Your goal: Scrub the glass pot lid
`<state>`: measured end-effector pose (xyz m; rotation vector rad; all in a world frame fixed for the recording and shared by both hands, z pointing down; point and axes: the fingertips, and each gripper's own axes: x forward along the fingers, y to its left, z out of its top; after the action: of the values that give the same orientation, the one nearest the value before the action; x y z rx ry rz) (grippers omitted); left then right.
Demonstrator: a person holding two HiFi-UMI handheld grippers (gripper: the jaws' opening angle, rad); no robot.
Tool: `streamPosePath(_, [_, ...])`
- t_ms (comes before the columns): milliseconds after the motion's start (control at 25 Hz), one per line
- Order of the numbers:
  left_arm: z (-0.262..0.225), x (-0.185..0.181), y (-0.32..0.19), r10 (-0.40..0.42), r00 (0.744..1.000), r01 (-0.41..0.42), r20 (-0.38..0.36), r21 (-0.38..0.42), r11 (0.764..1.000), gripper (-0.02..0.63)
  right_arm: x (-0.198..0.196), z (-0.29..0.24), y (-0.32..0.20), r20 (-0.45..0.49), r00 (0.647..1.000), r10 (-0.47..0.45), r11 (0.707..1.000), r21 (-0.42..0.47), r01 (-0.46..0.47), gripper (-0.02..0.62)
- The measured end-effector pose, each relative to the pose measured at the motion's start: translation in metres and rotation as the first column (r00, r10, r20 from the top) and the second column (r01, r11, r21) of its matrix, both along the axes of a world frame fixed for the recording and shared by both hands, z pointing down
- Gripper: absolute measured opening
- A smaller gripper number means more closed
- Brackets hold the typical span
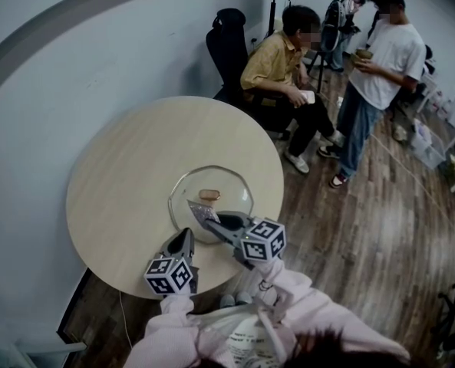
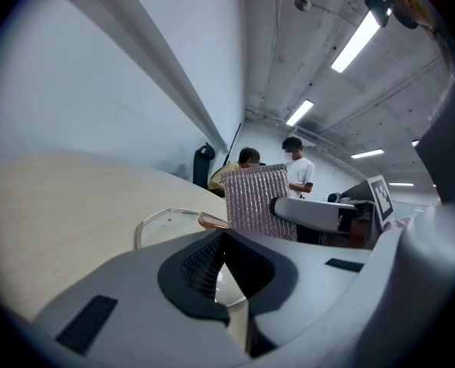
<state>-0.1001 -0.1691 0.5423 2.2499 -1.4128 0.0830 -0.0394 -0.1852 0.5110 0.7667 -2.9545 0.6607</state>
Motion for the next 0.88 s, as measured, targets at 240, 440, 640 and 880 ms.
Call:
streamPosePath(240, [-0.006,0.003,0.001,0.004,1.000,-0.004,0.000,0.033,0.999,-0.002,0.007,-0.007,0.004,0.039,0.999,-0.004,0.999,0.048,0.002,0.080])
streamPosePath(440, [-0.011,0.001,0.001,0.001,1.000,-0.002,0.009,0.052,0.999,-0.002,0.014,-0.010,0.006,0.065,0.998,0.003,0.998,0.057,-0.007,0.080])
streamPosePath(640, [-0.015,-0.005,0.003,-0.004,1.000,0.004,0.012,0.066,0.998,-0.002,0.018,-0.010,0.007,0.080,0.997,0.017,0.998,0.063,-0.022,0.080])
streamPosePath(880, [-0.015,-0.003,0.006,-0.001,1.000,-0.001,0.016,0.070,0.998,-0.002,0.022,-0.009,0.008,0.087,0.996,0.021,0.998,0.064,-0.027,0.080])
